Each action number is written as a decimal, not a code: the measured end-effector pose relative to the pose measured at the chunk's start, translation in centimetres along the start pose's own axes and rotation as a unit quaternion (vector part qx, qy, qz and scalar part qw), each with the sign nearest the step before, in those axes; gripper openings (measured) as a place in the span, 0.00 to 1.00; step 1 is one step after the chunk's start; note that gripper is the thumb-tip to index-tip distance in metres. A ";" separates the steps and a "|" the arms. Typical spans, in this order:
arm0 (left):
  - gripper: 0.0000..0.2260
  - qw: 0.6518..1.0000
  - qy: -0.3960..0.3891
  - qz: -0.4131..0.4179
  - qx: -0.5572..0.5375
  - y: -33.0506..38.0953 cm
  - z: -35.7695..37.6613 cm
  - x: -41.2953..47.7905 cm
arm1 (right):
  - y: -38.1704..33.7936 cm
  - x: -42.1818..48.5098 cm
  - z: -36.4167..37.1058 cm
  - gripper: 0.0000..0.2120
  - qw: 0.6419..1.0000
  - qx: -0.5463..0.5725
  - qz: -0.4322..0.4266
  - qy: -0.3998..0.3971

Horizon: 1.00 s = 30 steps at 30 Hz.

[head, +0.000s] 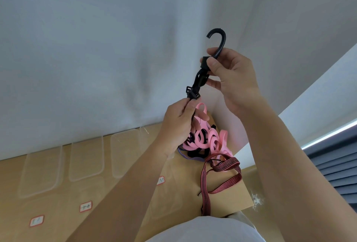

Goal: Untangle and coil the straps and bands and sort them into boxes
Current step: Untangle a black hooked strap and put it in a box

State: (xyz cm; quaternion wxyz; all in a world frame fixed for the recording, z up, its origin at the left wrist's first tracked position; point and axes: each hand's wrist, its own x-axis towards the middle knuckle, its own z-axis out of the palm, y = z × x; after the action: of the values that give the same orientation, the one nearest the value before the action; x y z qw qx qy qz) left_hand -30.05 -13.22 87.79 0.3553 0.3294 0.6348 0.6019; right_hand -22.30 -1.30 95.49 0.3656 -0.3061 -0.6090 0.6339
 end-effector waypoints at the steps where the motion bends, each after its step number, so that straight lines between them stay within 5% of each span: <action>1: 0.10 1.000 -0.002 -0.008 -0.002 -0.2 0.0 0.1 | -0.1 0.0 0.1 0.08 1.000 0.005 -0.002 -0.003; 5: 0.07 0.999 -0.008 -0.036 0.004 -1.8 0.0 0.3 | -0.7 0.2 0.1 0.08 1.000 0.015 -0.016 -0.002; 11: 0.18 0.997 -0.008 -0.069 -0.025 -4.3 0.1 0.8 | -0.8 0.5 0.0 0.09 0.999 0.017 -0.034 0.006; 20: 0.21 0.982 -0.105 -0.155 -0.033 -5.8 0.2 0.1 | -1.3 0.8 -0.1 0.09 0.999 0.026 -0.037 0.007; 30: 0.13 0.992 0.094 -0.041 -0.071 -8.3 0.0 0.0 | -1.1 0.9 0.0 0.09 0.999 0.035 -0.018 0.023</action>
State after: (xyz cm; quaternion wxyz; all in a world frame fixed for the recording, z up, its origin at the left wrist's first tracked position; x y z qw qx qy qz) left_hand -29.96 -13.66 79.53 0.3411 0.2189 0.6339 0.6588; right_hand -22.69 -0.53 96.61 0.4008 -0.2967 -0.5836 0.6408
